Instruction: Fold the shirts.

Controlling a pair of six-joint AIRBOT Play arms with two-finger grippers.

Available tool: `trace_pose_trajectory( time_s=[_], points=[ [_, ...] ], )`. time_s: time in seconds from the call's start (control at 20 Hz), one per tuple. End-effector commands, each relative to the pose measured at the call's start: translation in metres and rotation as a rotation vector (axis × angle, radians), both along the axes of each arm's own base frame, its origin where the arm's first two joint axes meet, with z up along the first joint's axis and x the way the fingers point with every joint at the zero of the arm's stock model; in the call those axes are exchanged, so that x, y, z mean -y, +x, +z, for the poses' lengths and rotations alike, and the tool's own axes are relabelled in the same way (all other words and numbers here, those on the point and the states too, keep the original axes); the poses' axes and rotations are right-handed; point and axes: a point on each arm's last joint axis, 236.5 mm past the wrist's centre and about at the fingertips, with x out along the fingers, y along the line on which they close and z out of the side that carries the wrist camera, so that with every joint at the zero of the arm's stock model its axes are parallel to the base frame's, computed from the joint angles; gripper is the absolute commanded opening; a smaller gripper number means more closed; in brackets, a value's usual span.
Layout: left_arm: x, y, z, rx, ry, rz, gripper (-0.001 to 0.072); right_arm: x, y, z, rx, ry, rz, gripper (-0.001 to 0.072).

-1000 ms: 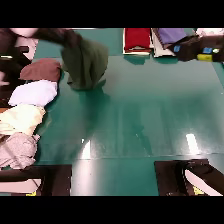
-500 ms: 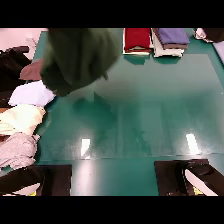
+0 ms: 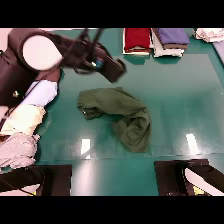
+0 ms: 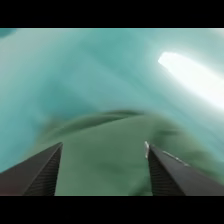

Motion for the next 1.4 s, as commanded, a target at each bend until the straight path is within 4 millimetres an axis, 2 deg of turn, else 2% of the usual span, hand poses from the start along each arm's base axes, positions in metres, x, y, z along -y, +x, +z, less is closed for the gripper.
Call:
trace_pose_trajectory(
  time_s=[0.0,0.05,0.15,0.2,0.25,0.35,0.5,0.65,0.85,1.05,1.1,1.2,1.25,1.35],
  points=[
    [-0.096,0.074,-0.03,-0.075,0.032,0.276,0.0611,-0.006,0.002,-0.013,-0.058,-0.02,0.029,0.0015],
    [-0.135,0.096,-0.048,-0.124,0.029,0.381,0.0611,-0.011,0.004,-0.018,-0.068,-0.019,0.041,0.0016],
    [-0.191,0.117,-0.099,-0.292,-0.001,0.516,0.0611,-0.021,0.007,-0.03,-0.088,-0.014,0.061,0.0015],
    [-0.209,0.118,-0.129,-0.401,-0.023,0.554,0.0611,-0.026,0.008,-0.037,-0.102,-0.014,0.074,0.0015],
    [-0.219,0.117,-0.155,-0.486,-0.041,0.568,0.0611,-0.033,0.008,-0.045,-0.118,-0.015,0.09,0.0015],
    [-0.222,0.113,-0.203,-0.609,-0.062,0.554,0.0611,-0.045,0.009,-0.059,-0.143,-0.013,0.117,0.0016],
    [-0.213,0.099,-0.268,-0.731,-0.014,0.511,0.0611,-0.06,0.011,-0.074,-0.161,-0.007,0.142,0.0016],
    [-0.201,0.09,-0.304,-0.803,-0.002,0.505,0.0611,-0.064,0.014,-0.077,-0.155,0.005,0.144,0.0016],
    [-0.179,0.098,-0.303,-0.762,-0.037,0.469,0.0611,-0.064,0.014,-0.079,-0.161,0.006,0.146,0.0016],
    [-0.166,0.1,-0.301,-0.729,-0.039,0.444,0.0609,-0.065,0.01,-0.085,-0.189,-0.006,0.157,0.0016],
    [-0.163,0.1,-0.301,-0.726,-0.041,0.439,0.0507,-0.065,0.009,-0.087,-0.198,-0.009,0.158,0.0016],
    [-0.163,0.102,-0.3,-0.721,-0.045,0.442,0.0078,-0.065,0.005,-0.092,-0.222,-0.019,0.167,0.0016],
    [-0.164,0.103,-0.297,-0.714,-0.044,0.441,0.0021,-0.065,0.001,-0.097,-0.243,-0.029,0.174,0.0016],
    [-0.174,0.114,-0.273,-0.661,-0.051,0.448,0.002,-0.056,-0.009,-0.117,-0.331,-0.067,0.18,0.0016]
  ],
)
